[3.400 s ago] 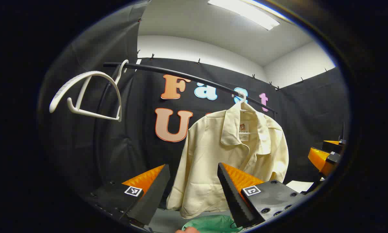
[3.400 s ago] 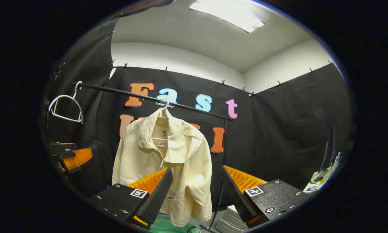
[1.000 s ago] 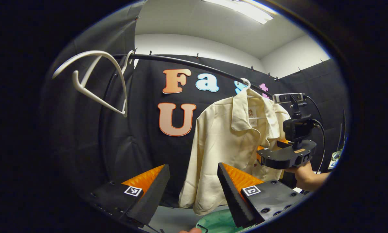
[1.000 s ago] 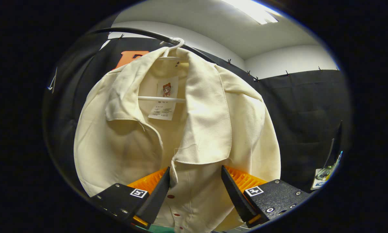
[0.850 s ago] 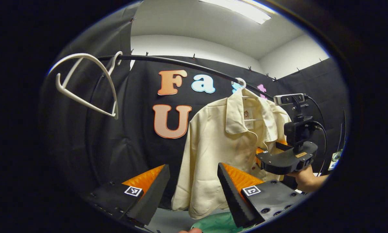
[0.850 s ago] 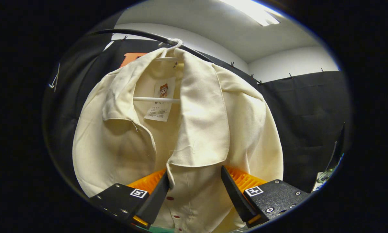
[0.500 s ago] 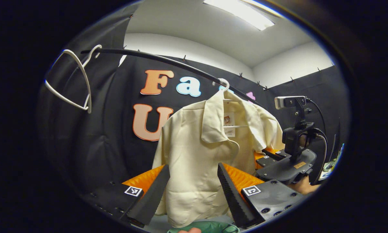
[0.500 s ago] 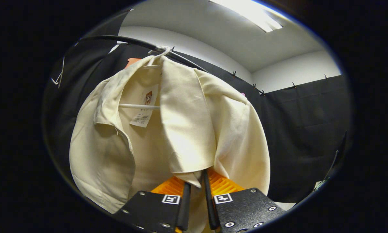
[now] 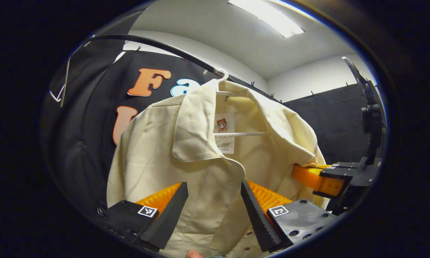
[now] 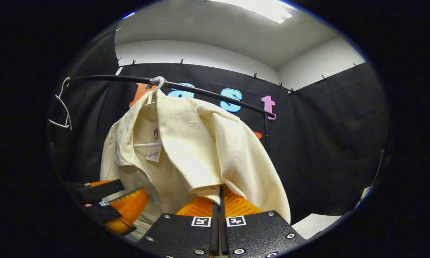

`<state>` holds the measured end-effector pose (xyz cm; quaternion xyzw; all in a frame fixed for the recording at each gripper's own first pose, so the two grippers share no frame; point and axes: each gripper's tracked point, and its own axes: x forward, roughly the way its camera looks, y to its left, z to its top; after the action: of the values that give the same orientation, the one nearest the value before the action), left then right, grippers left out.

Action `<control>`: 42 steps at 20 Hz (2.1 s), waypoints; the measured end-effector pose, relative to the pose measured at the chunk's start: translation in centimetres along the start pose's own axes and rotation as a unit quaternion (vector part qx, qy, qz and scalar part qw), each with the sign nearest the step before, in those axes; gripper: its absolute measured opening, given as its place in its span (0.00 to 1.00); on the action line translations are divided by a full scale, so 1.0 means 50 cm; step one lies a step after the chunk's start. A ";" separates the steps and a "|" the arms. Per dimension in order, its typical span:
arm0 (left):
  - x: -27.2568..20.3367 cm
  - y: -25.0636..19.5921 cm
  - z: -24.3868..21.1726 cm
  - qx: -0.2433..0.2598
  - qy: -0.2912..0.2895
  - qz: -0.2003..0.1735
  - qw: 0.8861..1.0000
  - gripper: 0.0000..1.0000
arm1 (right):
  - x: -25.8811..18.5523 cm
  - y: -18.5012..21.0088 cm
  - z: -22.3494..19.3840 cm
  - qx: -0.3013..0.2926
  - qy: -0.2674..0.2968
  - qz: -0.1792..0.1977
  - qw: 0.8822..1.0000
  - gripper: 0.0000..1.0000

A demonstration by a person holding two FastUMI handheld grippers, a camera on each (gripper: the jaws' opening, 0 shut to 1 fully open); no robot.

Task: Grasp the clothes on the hanger with both hands and then place them into the laundry hamper below.

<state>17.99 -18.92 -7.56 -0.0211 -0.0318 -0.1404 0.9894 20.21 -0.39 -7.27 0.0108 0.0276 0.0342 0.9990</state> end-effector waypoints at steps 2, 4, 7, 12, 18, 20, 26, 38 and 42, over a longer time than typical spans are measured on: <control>0.025 -0.017 -0.013 0.035 -0.010 0.006 0.999 0.96 | -0.012 -0.001 0.008 -0.008 -0.003 0.002 1.000 0.01; 0.048 -0.008 -0.032 0.070 -0.013 0.028 0.997 0.97 | -0.021 -0.001 0.013 -0.011 -0.006 0.003 1.000 0.01; 0.067 0.040 -0.043 0.095 -0.019 0.074 0.993 0.95 | -0.015 -0.005 0.017 -0.014 -0.008 0.004 1.000 0.01; 0.037 0.193 -0.055 0.179 -0.005 0.169 0.969 0.97 | -0.016 0.005 0.023 0.002 -0.010 0.015 1.000 0.01; -0.048 0.367 -0.025 0.226 0.000 0.259 0.939 0.99 | -0.028 0.015 0.031 0.005 -0.013 0.010 1.000 0.01; -0.040 0.378 -0.021 0.224 0.000 0.244 0.943 0.95 | -0.031 0.022 0.038 0.009 -0.014 0.007 1.000 0.01; -0.054 0.283 -0.019 0.124 -0.006 0.138 0.983 0.93 | -0.034 0.021 0.054 -0.004 -0.029 -0.009 1.000 0.02; -0.064 0.217 -0.147 0.322 0.022 0.131 0.937 0.97 | -0.035 0.023 0.061 -0.004 -0.026 -0.009 1.000 0.02; -0.021 0.258 -0.190 0.290 0.054 0.155 0.943 0.97 | -0.031 0.029 0.063 -0.009 -0.027 -0.002 1.000 0.02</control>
<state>21.15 -6.73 -17.51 0.2692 -0.0142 0.0295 0.9625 18.75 0.90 -4.01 0.0028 0.0004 0.0323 0.9995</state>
